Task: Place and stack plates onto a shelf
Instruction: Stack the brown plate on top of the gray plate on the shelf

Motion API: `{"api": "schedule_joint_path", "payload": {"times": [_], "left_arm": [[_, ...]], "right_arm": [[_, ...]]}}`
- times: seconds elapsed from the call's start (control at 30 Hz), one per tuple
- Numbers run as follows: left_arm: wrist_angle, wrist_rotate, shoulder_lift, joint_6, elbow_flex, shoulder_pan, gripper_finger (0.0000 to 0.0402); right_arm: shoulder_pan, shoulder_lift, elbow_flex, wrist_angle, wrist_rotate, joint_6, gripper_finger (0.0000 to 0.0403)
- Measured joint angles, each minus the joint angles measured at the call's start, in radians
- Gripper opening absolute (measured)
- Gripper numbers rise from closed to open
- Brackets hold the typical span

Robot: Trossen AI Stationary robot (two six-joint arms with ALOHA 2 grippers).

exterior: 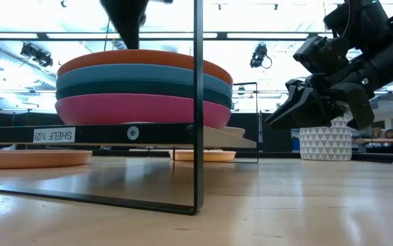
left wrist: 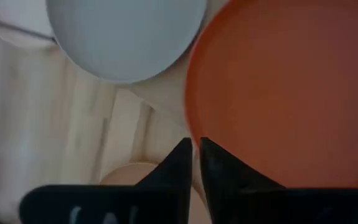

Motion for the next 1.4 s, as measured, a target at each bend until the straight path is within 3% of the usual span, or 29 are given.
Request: {"api": "schedule_joint_path", "payload": {"times": [0.13,0.27,0.43,0.6,0.83,1.07,1.2,1.4], "left_arm": [[0.137,0.069,-0.134,-0.01,-0.233,0.063,0.0015],[0.158,0.077,-0.25,-0.02,-0.414,0.148,0.001],[0.156,0.087,-0.346,-0.012,-0.578,0.282,0.0015],[0.193,0.075,-0.357,-0.01,-0.698,0.43,0.0017],[0.254,0.115,-0.287,0.115,-0.732,0.604,0.0037],[0.304,0.289,-0.202,0.34,-0.732,0.664,0.013],[0.315,0.24,-0.152,0.436,-0.732,0.663,0.0163],[0.312,0.11,-0.089,0.527,-0.732,0.658,0.0159]], "right_arm": [[0.0,0.0,0.0,0.002,-0.022,0.011,0.0103],[0.0,0.0,0.0,0.004,-0.023,0.015,0.0103],[0.0,0.0,0.0,0.013,-0.024,0.015,0.0103],[0.0,0.0,0.0,0.022,-0.044,0.015,0.0103],[0.0,0.0,0.0,0.028,-0.072,0.014,0.0103],[0.0,0.0,0.0,0.028,-0.074,0.016,0.0103],[0.0,0.0,0.0,0.028,-0.077,0.024,0.0103],[0.0,0.0,0.0,0.025,-0.1,0.042,0.0103]]}}
